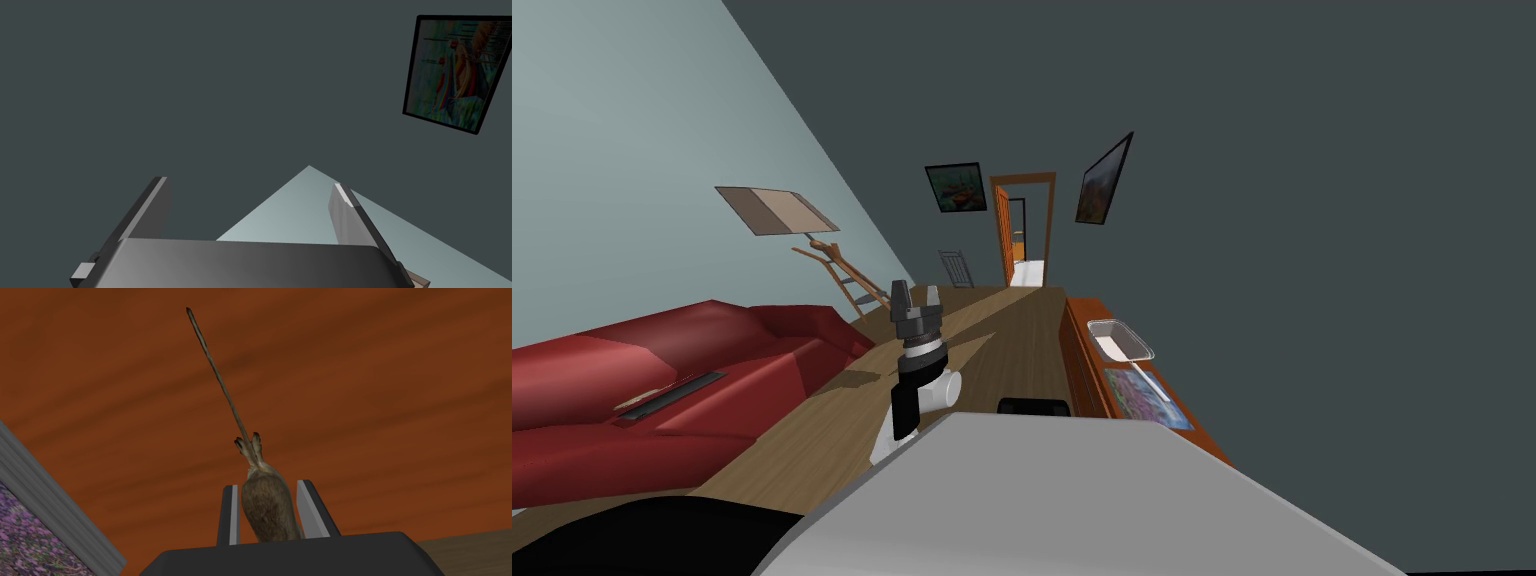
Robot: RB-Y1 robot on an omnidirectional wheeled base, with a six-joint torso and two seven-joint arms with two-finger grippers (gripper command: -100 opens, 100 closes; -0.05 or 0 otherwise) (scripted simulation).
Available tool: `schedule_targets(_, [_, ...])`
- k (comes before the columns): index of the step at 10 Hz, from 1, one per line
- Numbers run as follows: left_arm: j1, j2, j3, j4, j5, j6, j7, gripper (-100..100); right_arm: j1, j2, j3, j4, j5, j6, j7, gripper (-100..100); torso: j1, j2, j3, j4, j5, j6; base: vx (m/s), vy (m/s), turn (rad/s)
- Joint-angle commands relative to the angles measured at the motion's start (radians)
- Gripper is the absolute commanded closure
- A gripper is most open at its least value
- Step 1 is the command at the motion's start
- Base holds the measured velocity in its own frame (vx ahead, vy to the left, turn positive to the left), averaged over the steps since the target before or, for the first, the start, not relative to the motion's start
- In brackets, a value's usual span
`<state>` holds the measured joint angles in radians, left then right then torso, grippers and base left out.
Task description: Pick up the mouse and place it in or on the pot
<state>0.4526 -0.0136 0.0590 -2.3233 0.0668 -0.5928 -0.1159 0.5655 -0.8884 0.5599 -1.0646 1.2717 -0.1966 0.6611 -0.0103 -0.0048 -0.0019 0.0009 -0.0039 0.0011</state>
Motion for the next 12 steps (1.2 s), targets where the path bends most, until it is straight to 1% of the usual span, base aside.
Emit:
schedule_targets(1, [0.000,0.000,0.000,0.000,0.000,0.000,0.000,0,0.037,0.010,-0.045,-0.022,0.050,-0.007,-0.020,100,0.000,0.000,0.000,0.000,0.000,0.000,0.030,-0.011,-0.001])
schedule_targets(2, [0.000,0.000,0.000,0.000,0.000,0.000,0.000,0,0.037,0.010,-0.045,-0.022,0.061,-0.007,-0.020,100,0.000,0.000,0.000,0.000,0.000,0.000,0.028,-0.008,-0.007])
schedule_targets(3, [0.000,0.000,0.000,0.000,0.000,0.000,0.000,0,0.073,0.016,-0.084,-0.044,0.100,-0.011,-0.039,100,0.000,0.000,0.000,0.000,0.000,0.000,0.036,-0.010,-0.001])
schedule_targets(4, [0.000,0.000,0.000,0.000,0.000,0.000,0.000,0,0.073,0.016,-0.084,-0.044,0.110,-0.011,-0.039,100,0.000,0.000,0.000,0.000,0.000,0.000,0.032,-0.008,-0.003])
schedule_targets(5, [0.000,0.000,0.000,0.000,0.000,0.000,0.000,0,0.108,0.022,-0.123,-0.067,0.148,-0.016,-0.059,100,0.000,0.000,0.000,0.000,0.000,0.000,0.042,-0.008,-0.001])
schedule_targets(6, [0.000,0.000,0.000,0.000,0.000,0.000,0.000,0,0.108,0.022,-0.123,-0.067,0.159,-0.016,-0.059,100,0.000,0.000,0.000,0.000,0.001,0.000,0.033,-0.007,-0.009])
schedule_targets(7, [0.000,0.000,0.000,0.000,0.000,0.000,0.000,0,0.105,0.023,-0.121,-0.062,0.145,-0.018,-0.047,100,0.000,0.000,0.000,0.000,0.000,0.000,0.011,-0.002,0.000])
schedule_targets(8, [0.000,0.000,0.000,0.000,0.000,0.000,0.000,0,0.105,0.023,-0.122,-0.063,0.148,-0.017,-0.051,0,0.001,0.001,0.000,0.000,0.000,0.000,0.000,0.000,0.000])
schedule_targets(9, [0.000,0.000,0.000,0.000,0.000,0.000,0.000,0,0.126,-0.017,-0.125,-0.062,0.138,-0.035,-0.061,100,0.001,0.001,0.001,0.000,0.000,0.000,0.069,0.059,-0.001])
schedule_targets(12, [0.000,0.000,0.000,0.000,0.000,0.000,0.000,0,0.158,-0.082,-0.132,-0.060,0.120,-0.064,-0.078,100,0.009,-0.006,-0.003,-0.001,0.002,-0.001,0.107,0.126,-0.009])
